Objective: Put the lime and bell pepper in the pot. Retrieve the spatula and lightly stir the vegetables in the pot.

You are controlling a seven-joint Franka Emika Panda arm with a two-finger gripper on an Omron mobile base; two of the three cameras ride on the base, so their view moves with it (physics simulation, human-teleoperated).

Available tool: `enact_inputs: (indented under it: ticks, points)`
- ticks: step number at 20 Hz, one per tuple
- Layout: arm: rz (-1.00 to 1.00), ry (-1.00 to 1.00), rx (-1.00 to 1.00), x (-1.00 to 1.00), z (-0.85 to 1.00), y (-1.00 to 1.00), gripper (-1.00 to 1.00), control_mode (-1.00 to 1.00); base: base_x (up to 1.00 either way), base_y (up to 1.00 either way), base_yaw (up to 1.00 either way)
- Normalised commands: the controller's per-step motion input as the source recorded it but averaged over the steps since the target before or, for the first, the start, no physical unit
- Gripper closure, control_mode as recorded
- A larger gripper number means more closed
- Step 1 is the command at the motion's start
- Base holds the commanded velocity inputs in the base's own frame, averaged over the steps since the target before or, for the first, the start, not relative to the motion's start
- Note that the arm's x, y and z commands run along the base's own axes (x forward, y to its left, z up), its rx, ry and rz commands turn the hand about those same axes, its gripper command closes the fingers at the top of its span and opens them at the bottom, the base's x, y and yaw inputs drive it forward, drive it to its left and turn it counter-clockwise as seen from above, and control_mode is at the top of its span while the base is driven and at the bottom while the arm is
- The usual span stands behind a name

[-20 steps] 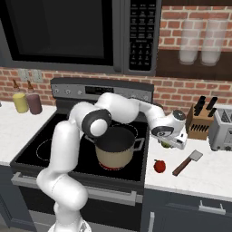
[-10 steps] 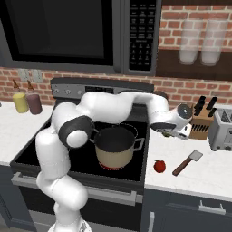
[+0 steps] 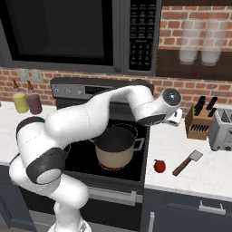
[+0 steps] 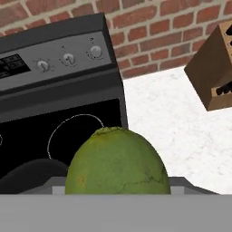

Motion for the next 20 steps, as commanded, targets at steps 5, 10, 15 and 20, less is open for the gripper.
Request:
enact_inputs:
  ticks: [5,10,15,20]
  points:
    - [0.00,0.03,-0.08,-0.72,0.42,1.00,1.00,-1.00,0.00,0.00,0.00]
    - [0.00,0.07,-0.07,-0.69,0.05,1.00,1.00,-1.00,0.00,0.00,0.00]
    - [0.00,0.09,-0.06,-0.31,0.00,0.99,1.00,-1.00,0.00,0.00,0.00]
    - [0.04,0.08,0.00,0.02,-0.03,0.58,1.00,-1.00,0.00,0.00,0.00]
